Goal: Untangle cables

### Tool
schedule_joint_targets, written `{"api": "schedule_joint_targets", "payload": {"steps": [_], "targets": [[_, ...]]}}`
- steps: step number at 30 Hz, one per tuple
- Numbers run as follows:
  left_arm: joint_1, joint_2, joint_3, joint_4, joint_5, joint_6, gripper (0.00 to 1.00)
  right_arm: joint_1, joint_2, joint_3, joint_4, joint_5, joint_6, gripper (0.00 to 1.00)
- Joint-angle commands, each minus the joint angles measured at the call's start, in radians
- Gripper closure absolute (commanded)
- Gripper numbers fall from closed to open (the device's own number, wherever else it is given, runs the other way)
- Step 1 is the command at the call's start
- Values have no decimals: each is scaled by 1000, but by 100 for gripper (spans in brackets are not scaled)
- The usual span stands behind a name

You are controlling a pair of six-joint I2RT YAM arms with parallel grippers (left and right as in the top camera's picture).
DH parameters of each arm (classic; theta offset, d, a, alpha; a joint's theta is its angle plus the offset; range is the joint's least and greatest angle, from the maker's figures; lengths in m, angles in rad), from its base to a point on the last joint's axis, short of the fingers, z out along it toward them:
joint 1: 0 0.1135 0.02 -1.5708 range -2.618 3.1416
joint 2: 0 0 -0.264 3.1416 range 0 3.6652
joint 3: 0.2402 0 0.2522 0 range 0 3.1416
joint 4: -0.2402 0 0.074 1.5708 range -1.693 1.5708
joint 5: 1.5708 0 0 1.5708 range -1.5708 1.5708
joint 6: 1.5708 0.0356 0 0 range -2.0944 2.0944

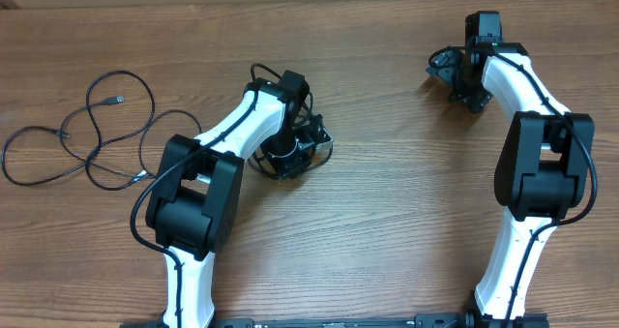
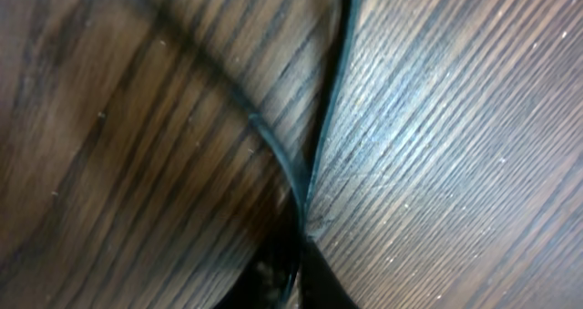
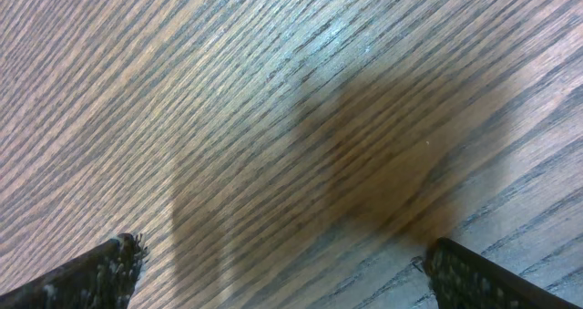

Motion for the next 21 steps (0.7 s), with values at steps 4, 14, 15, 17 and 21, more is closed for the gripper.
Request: {"api": "schedule_joint_targets", "payload": {"steps": [4, 14, 15, 17, 21], "targets": [[0, 26, -5, -3, -16, 3, 95, -4, 29, -16, 2, -5, 4, 0], [0, 24, 4, -13, 37, -31, 96, -4, 29, -16, 2, -5, 4, 0], [0, 24, 12, -20, 37, -52, 96, -4, 29, -16, 2, -5, 4, 0], [6, 24, 52, -50, 52, -116, 96, -4, 29, -16, 2, -5, 4, 0], [38, 23, 216, -152, 190, -136, 96, -4, 29, -16, 2, -5, 3, 0]]}}
